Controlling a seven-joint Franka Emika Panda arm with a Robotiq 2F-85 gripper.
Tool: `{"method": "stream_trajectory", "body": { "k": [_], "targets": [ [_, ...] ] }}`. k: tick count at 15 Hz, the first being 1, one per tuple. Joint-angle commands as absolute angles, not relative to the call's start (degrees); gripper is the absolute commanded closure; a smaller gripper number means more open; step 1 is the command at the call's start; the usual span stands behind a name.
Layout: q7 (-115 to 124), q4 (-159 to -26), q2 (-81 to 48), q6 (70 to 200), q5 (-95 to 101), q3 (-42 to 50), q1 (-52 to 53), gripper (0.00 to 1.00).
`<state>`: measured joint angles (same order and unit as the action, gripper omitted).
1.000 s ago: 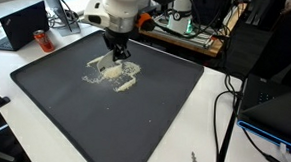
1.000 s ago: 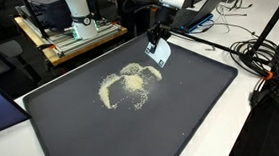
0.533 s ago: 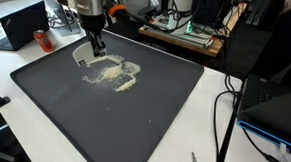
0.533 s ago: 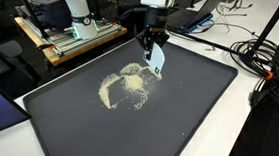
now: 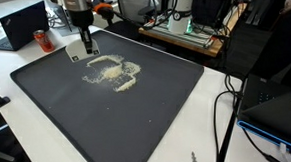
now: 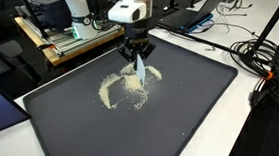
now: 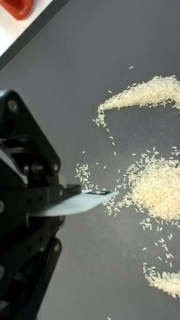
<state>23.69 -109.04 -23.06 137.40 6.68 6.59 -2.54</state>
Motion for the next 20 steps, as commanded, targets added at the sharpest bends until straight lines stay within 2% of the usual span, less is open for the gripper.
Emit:
{"method": "stream_trajectory", "body": {
  "k": [1,10,20],
  "targets": [
    [19.67,-113.35,-20.22,137.49,2.58,7.44,-4.62,0.99],
    [14.54,-114.17,-18.5,126.96,1.73,8.05,-6.28,0.99],
    [1.44,-118.51,-17.87,130.94,-12.75,7.19,-13.57,0.99]
  ]
}}
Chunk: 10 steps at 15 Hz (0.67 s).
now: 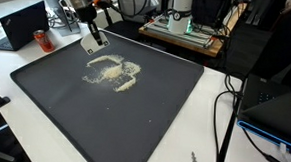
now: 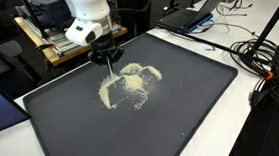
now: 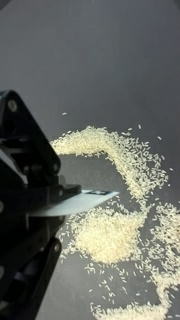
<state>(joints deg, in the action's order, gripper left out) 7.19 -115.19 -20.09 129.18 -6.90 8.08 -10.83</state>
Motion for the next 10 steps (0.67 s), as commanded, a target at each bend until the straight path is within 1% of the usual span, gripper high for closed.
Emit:
{"method": "stream_trajectory", "body": {
  "k": [1,4,10],
  "targets": [
    [-1.19,-118.92,-17.79,130.45,-15.28,6.83,-14.61,0.99],
    [-7.61,-121.09,-17.14,130.79,-21.44,6.5,-16.99,0.99],
    [-25.58,-128.14,-14.65,136.8,-43.55,5.17,-22.66,0.99]
  ]
}}
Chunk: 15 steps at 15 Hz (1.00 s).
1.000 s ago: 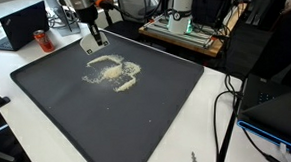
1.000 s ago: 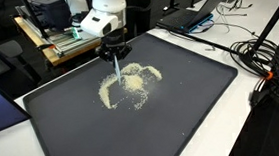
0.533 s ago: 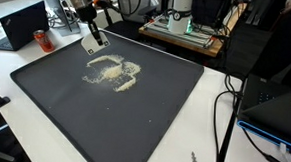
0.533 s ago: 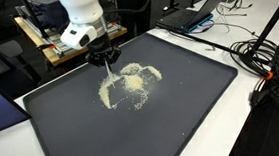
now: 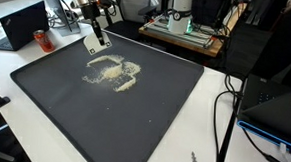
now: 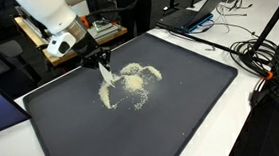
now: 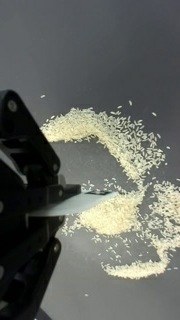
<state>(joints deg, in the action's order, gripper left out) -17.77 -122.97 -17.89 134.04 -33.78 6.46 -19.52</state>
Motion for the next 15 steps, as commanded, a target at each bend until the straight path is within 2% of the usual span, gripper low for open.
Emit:
{"method": "stream_trajectory", "body": {
  "k": [1,7,15],
  "targets": [
    [-28.08,-129.35,-14.21,137.06,-47.38,5.57,-23.26,0.99],
    [-41.26,-135.14,-12.13,135.04,-70.63,9.74,-25.16,0.99],
    [-46.66,-140.47,-9.22,135.55,-86.42,15.76,-23.09,0.99]
  ]
}}
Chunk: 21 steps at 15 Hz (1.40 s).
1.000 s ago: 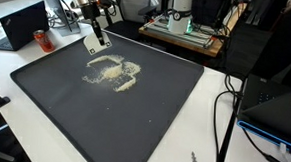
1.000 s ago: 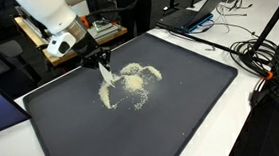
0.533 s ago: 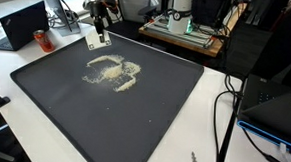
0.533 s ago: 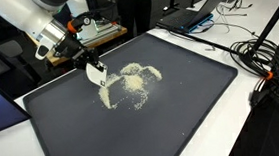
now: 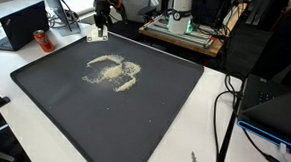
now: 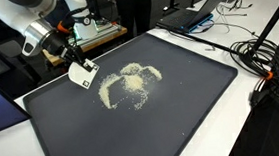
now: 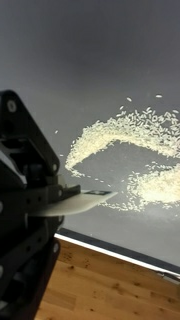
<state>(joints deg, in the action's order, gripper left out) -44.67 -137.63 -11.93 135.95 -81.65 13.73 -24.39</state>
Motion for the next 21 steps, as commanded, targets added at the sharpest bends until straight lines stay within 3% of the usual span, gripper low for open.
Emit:
{"method": "stream_trajectory", "body": {
  "k": [1,6,13,17,21],
  "targets": [
    [-46.39,-140.91,-9.08,136.24,-86.95,16.12,-22.7,0.99],
    [-46.12,-144.01,-4.39,142.48,-83.88,16.29,-19.03,0.99],
    [-34.65,-150.3,5.32,166.25,-67.1,9.78,-9.45,0.99],
    [-17.25,-152.1,4.93,169.19,-47.92,5.96,-7.2,0.99],
    [1.41,-150.27,0.43,167.19,-28.68,1.02,-13.14,0.99]
  ]
}}
